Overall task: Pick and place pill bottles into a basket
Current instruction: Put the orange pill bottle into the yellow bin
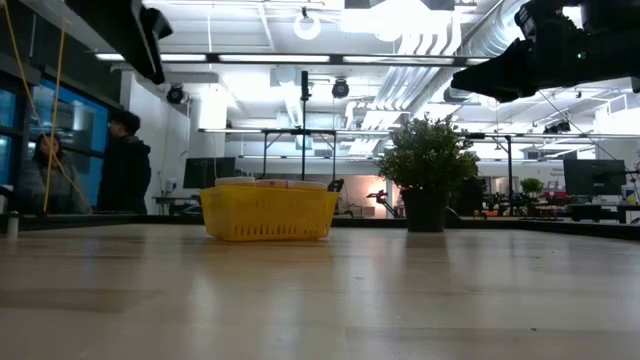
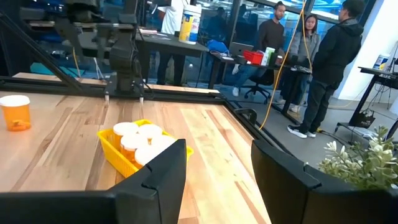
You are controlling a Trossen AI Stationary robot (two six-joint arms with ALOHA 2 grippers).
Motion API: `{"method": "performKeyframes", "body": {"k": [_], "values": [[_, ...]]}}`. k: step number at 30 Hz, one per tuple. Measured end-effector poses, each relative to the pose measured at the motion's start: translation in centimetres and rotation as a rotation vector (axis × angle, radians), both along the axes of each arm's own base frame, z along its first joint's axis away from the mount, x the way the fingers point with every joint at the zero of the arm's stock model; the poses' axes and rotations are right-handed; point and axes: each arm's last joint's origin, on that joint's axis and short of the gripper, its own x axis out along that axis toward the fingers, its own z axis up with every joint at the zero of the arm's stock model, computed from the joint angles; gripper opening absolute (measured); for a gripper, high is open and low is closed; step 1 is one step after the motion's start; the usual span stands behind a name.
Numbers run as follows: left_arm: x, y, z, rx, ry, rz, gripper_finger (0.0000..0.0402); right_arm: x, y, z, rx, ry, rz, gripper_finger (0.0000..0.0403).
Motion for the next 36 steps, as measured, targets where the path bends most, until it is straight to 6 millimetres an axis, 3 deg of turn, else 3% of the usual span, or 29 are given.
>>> {"method": "performKeyframes", "body": {"k": [4,9,16,19,25,27,36], "values": [[-1.7,-0.5,-1.5,-0.053,-0.145,-0.050,0.0156,0.0,0.0,0.0,0.001,0.001,0.000,0.0172],[-2.2,-0.2,-4.6,-0.037,-0.331,-0.128,0.0156,0.0,0.0,-0.1,0.020,0.003,-0.001,0.0172],[-1.6,0.8,-6.3,0.014,-0.366,-0.181,0.0166,0.0,0.0,-0.1,0.023,0.000,-0.014,0.0172],[-1.4,1.3,-6.3,-0.001,-0.365,-0.166,0.0207,0.0,0.0,-0.1,0.039,-0.005,-0.016,0.0172],[-1.1,1.8,-6.3,-0.083,-0.360,-0.180,0.0360,0.0,0.0,-0.1,0.069,-0.014,-0.017,0.0172],[-1.1,1.7,-6.2,-0.099,-0.363,-0.184,0.0389,0.0,0.0,-0.1,0.069,-0.014,-0.017,0.0172],[-0.5,1.6,-5.5,-0.120,-0.453,-0.184,0.0298,0.0,0.0,-0.1,0.067,-0.013,-0.017,0.0172]]}}
